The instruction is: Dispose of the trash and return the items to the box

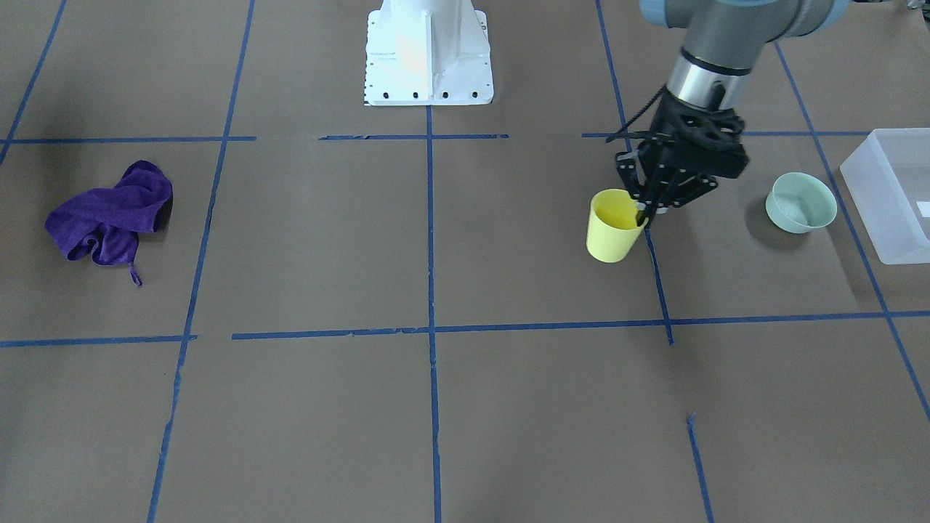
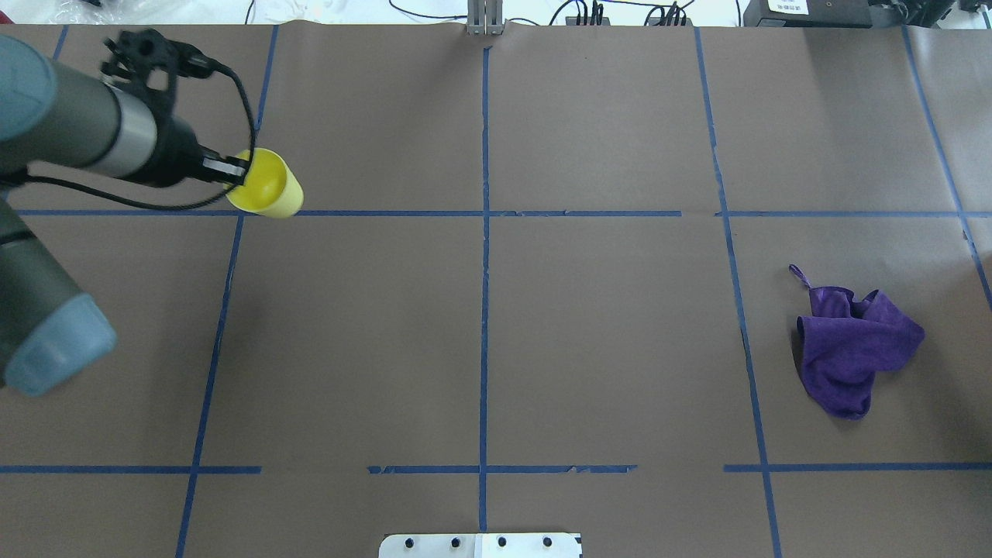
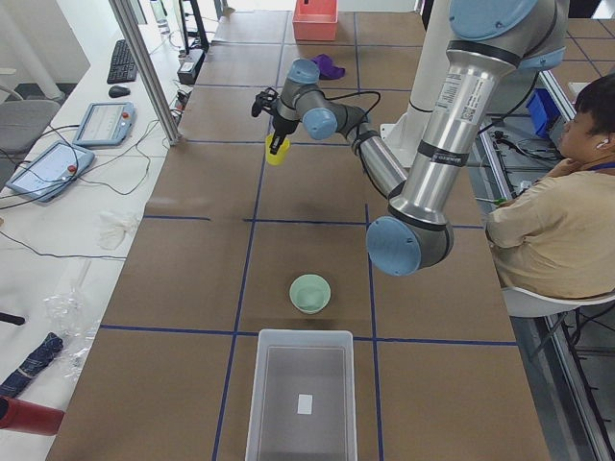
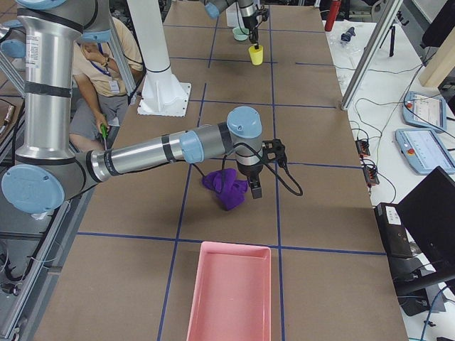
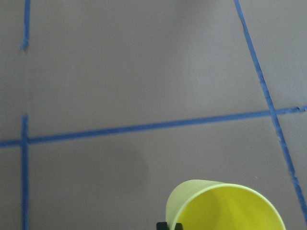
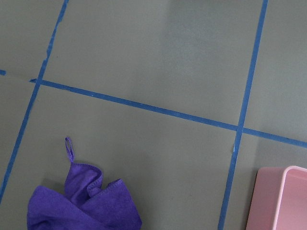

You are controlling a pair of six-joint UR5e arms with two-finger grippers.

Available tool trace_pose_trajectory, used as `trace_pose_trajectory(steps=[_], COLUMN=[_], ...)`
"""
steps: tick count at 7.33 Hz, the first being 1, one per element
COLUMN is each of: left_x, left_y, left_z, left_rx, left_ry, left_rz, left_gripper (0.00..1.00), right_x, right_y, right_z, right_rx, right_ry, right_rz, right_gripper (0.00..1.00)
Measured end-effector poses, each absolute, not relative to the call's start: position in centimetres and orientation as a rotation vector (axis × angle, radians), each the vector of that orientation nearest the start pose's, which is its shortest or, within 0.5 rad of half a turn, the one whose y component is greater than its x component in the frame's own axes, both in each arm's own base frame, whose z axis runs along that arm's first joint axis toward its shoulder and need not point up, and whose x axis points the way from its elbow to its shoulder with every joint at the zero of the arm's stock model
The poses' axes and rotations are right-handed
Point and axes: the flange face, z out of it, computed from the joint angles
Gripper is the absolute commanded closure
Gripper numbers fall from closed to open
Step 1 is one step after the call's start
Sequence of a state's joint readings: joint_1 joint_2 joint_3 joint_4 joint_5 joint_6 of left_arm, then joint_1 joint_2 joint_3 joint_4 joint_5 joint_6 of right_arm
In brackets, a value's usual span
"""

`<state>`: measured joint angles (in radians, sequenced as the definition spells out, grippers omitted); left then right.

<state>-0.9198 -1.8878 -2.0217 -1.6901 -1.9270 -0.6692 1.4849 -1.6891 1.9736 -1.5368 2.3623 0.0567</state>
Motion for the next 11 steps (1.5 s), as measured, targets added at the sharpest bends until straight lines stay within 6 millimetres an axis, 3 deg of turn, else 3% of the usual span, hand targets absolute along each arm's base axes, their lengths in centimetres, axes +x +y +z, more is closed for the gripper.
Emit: trace_pose_trajectory(steps=[2, 6, 8, 11], left_x=[14.9, -3.5, -8.4, -8.9], left_y=[-52.1, -50.1, -47.5, -41.3], left_z=[34.0, 51.0, 58.5, 66.7], left_rx=[0.553, 0.529, 0.525, 0.523], left_ry=[0.661, 0.458, 0.442, 0.513], left_rz=[0.318, 0.591, 0.659, 0.655], left_gripper=[1.0, 1.0, 1.0, 1.0], right_x=[2.4, 2.4, 2.4, 2.4], right_y=[-44.7, -44.8, -44.8, -44.8], right_z=[50.9, 51.0, 51.0, 51.0], right_rx=[0.251, 0.262, 0.262, 0.262], right_ry=[-0.805, -0.805, -0.805, -0.805], right_rz=[-0.156, -0.16, -0.16, -0.161], right_gripper=[0.0, 0.0, 0.0, 0.0])
